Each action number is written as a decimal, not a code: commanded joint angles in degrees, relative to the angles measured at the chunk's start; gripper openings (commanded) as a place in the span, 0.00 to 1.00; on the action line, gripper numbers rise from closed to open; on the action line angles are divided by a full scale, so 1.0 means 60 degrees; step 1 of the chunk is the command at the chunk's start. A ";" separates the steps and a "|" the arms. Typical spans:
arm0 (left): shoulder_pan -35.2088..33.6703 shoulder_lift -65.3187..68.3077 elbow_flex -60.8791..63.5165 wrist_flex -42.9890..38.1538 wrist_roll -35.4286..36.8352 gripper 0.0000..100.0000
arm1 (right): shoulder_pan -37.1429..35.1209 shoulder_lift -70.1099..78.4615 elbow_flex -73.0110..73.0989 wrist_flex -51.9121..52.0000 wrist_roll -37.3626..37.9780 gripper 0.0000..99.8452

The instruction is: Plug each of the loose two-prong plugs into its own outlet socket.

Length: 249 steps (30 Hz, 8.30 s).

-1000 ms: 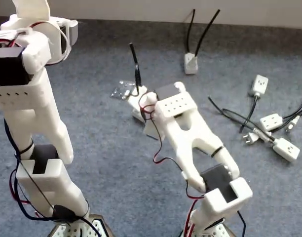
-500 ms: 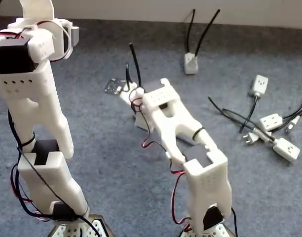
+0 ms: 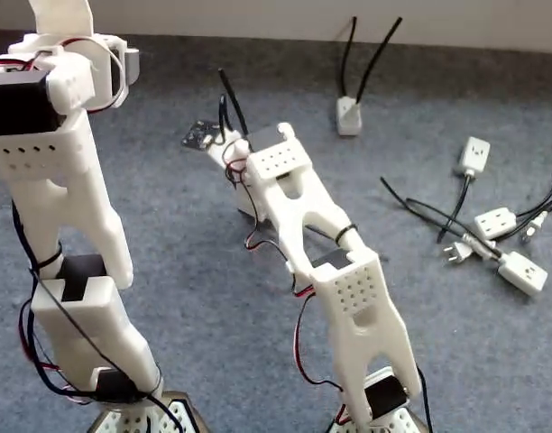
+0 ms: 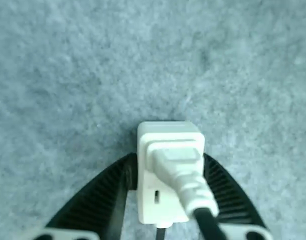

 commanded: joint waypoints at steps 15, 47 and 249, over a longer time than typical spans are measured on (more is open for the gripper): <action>-0.0095 -0.0007 0.0007 0.0073 0.0103 0.20 | 0.4696 -0.2293 -0.3817 0.2249 0.0352 0.10; 0.2000 -0.0007 0.3802 0.0000 0.2125 0.20 | 0.5473 0.3714 -0.3890 -0.8667 -0.0908 0.33; -0.2747 0.0022 1.0601 -0.7458 0.6930 0.20 | -0.1253 0.0198 -0.0388 0.0022 -0.4791 0.28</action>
